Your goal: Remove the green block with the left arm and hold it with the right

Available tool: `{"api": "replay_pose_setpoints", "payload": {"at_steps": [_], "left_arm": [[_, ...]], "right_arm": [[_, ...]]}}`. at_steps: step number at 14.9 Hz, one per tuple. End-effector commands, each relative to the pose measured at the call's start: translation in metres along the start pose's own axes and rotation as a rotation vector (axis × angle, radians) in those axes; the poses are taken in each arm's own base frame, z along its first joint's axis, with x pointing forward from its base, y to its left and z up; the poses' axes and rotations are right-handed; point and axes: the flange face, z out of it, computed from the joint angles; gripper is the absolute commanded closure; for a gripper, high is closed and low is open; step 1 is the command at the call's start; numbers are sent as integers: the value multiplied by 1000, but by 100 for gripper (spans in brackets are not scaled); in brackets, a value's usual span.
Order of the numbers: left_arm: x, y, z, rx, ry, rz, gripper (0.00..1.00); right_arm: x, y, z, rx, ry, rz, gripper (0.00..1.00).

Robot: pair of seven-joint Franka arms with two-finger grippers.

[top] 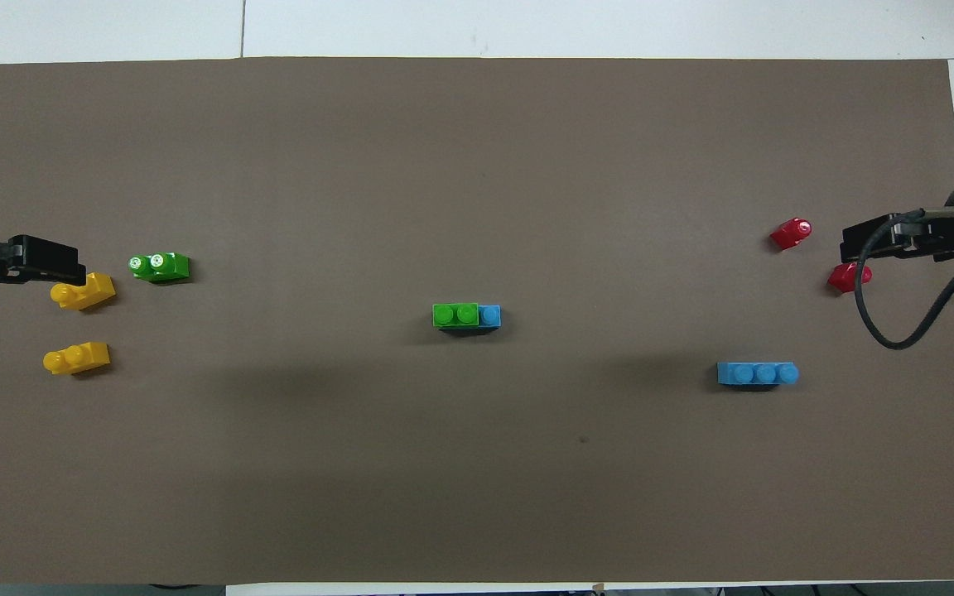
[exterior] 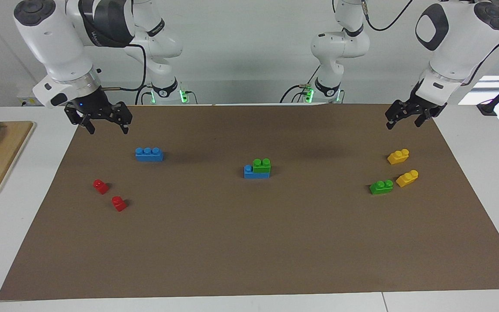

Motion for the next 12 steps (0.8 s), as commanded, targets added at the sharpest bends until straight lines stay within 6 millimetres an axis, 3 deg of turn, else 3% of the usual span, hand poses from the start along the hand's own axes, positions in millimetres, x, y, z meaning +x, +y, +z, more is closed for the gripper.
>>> {"api": "replay_pose_setpoints", "payload": {"at_steps": [1, 9, 12], "left_arm": [[-4, -4, -2, 3, -1, -1, 0], [-5, -4, -1, 2, -7, -5, 0], [-8, -5, 3, 2, -7, -100, 0]], "right_arm": [[-5, 4, 0, 0, -4, 4, 0], [-6, 4, 1, 1, -9, 19, 0], [-6, 3, 1, 1, -7, 18, 0]]}}
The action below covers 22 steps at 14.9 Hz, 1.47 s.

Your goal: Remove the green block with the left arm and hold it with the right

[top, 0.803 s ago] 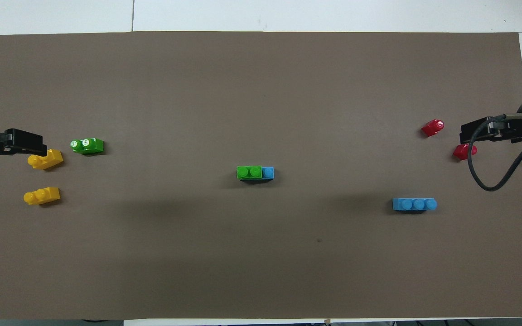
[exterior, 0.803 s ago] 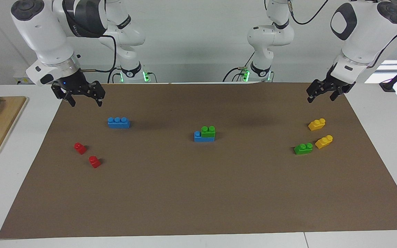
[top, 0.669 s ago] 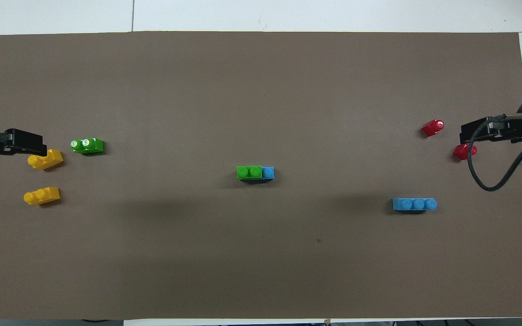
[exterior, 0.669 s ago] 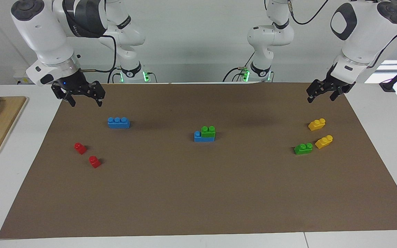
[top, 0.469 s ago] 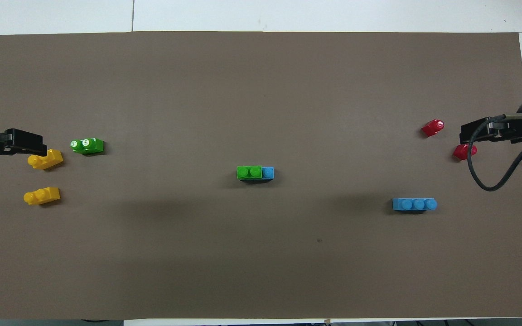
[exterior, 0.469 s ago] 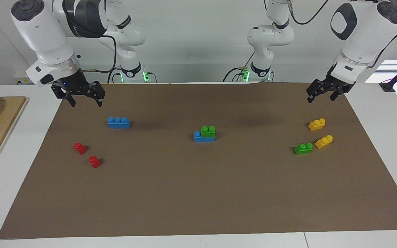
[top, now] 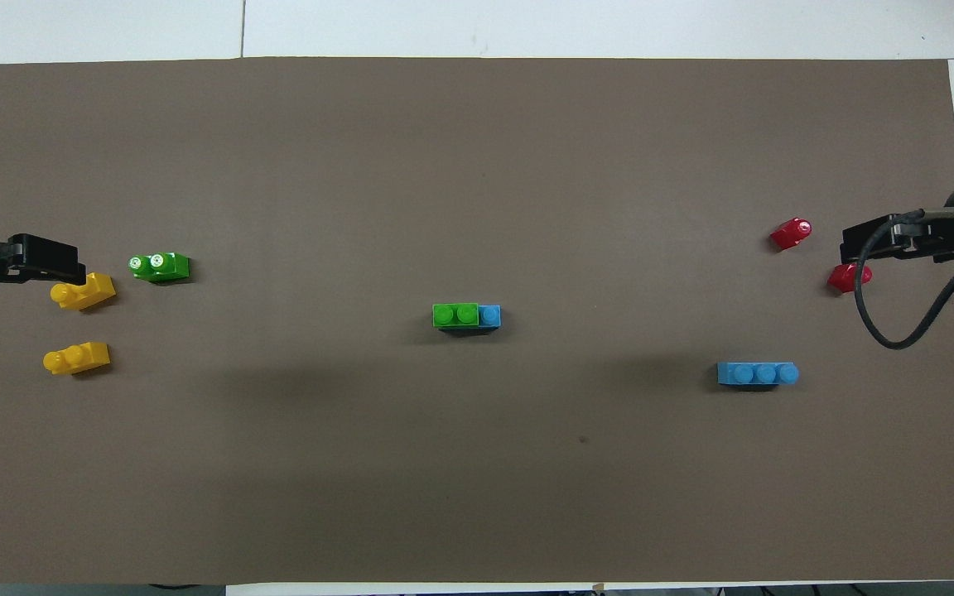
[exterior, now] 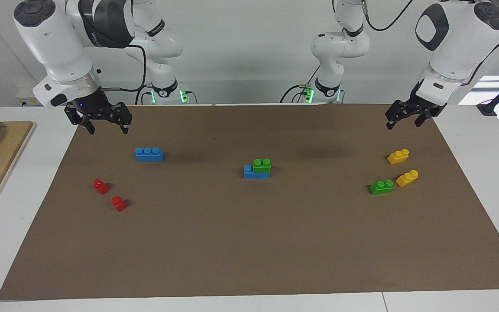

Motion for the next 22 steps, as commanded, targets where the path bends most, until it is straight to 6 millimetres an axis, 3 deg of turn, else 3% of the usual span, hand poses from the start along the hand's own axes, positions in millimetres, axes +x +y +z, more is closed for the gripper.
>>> {"api": "replay_pose_setpoints", "payload": {"at_steps": [1, 8, 13, 15, 18, 20, 22], "left_arm": [[-9, -5, 6, 1, -11, -63, 0], [-30, 12, 22, 6, -60, -183, 0], [-32, 15, 25, 9, -65, -218, 0], [-35, 27, 28, 9, -69, -286, 0], [-42, 58, 33, 12, -55, -368, 0], [-40, 74, 31, -13, -24, -538, 0], [-38, 103, 35, -76, -7, -754, 0]], "right_arm": [[-6, 2, -1, 1, -4, 13, 0], [-6, 1, 0, 1, -6, 9, 0], [-3, 0, -1, 3, 17, 24, 1], [-2, -7, 3, 8, 30, 204, 5], [-9, -28, 16, 114, -36, 556, 4], [-18, -50, 31, 150, -105, 726, 4], [-26, -75, 43, 183, -175, 871, 4]]}}
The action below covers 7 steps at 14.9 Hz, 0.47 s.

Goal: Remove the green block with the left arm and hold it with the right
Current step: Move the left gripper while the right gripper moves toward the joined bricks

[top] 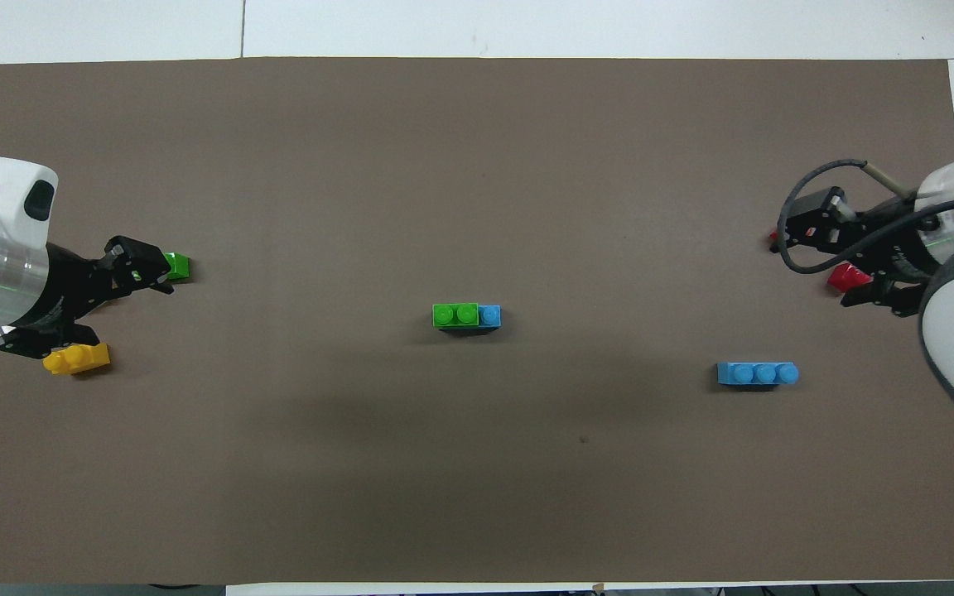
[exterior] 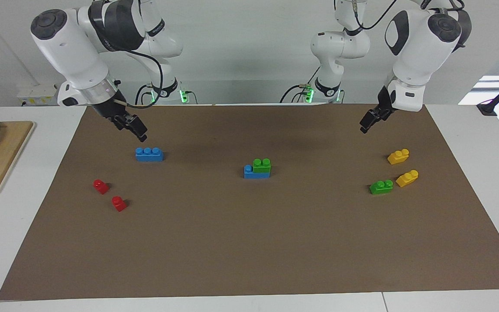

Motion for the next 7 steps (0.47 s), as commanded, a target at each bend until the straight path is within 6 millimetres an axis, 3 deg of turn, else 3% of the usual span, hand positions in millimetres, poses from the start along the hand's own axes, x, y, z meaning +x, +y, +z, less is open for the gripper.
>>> {"api": "replay_pose_setpoints", "payload": {"at_steps": [1, 5, 7], "left_arm": [[-30, 26, 10, -62, 2, -227, 0], [-73, 90, 49, -43, -30, -536, 0], [-81, 119, 58, -59, -64, -700, 0]], "right_arm": [[-29, -7, 21, 41, -82, 214, 4], [-41, -22, 54, 98, -206, 411, 4], [-48, -39, 71, 114, -250, 542, 4]]}}
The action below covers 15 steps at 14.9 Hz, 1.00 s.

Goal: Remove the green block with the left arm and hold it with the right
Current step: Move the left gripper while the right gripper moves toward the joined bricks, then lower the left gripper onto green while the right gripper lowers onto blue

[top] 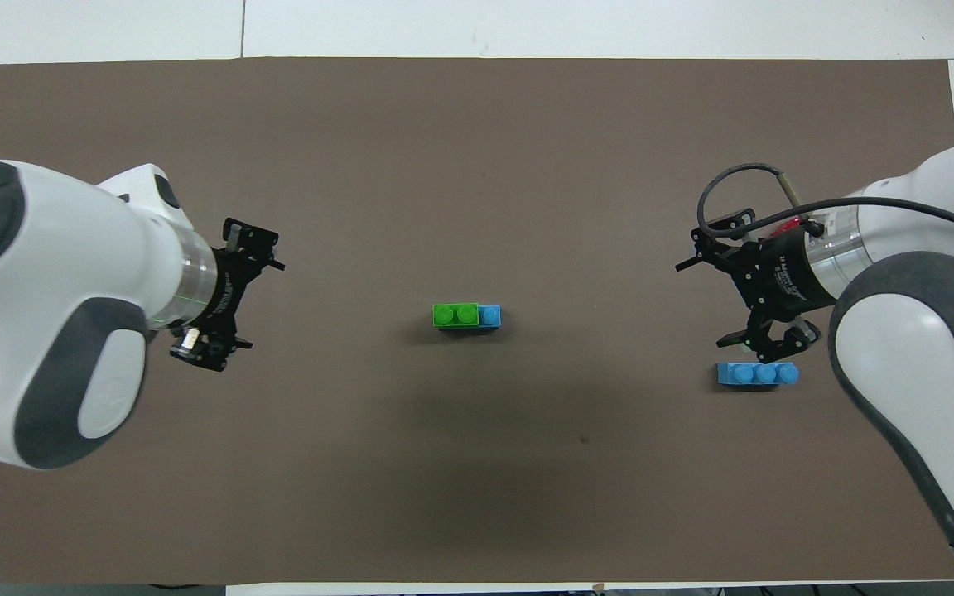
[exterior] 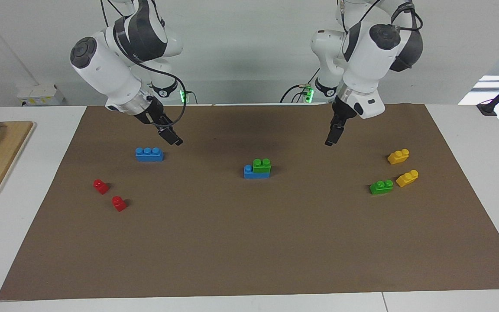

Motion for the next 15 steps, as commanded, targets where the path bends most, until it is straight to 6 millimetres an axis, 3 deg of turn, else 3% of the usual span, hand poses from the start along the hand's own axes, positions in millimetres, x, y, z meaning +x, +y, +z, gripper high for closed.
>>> {"api": "replay_pose_setpoints", "payload": {"at_steps": [1, 3, 5, 6, 8, 10, 11, 15], "left_arm": [[-24, 25, 11, 0, -75, -235, 0], [-33, 33, 1, 39, -153, -451, 0], [-74, 32, -5, 38, -134, -454, 0], [-77, 33, -2, 30, -136, -470, 0], [-80, 45, 23, 33, -130, -508, 0], [-108, 48, 52, 41, -122, -483, 0], [-112, 50, 69, 53, -112, -481, 0], [-132, 34, 106, 14, -109, -456, 0]], "right_arm": [[-10, -9, 24, 39, -44, 187, 4], [-18, -19, 38, 53, -44, 283, 4], [-22, -24, 53, 49, -43, 306, 3], [-24, -25, 61, 53, -40, 307, 3], [-29, -28, 78, 78, -29, 322, 3], [-33, -38, 95, 109, -49, 335, 3], [-43, -41, 105, 114, -46, 321, 3], [-56, -52, 138, 134, -46, 325, 3]]}}
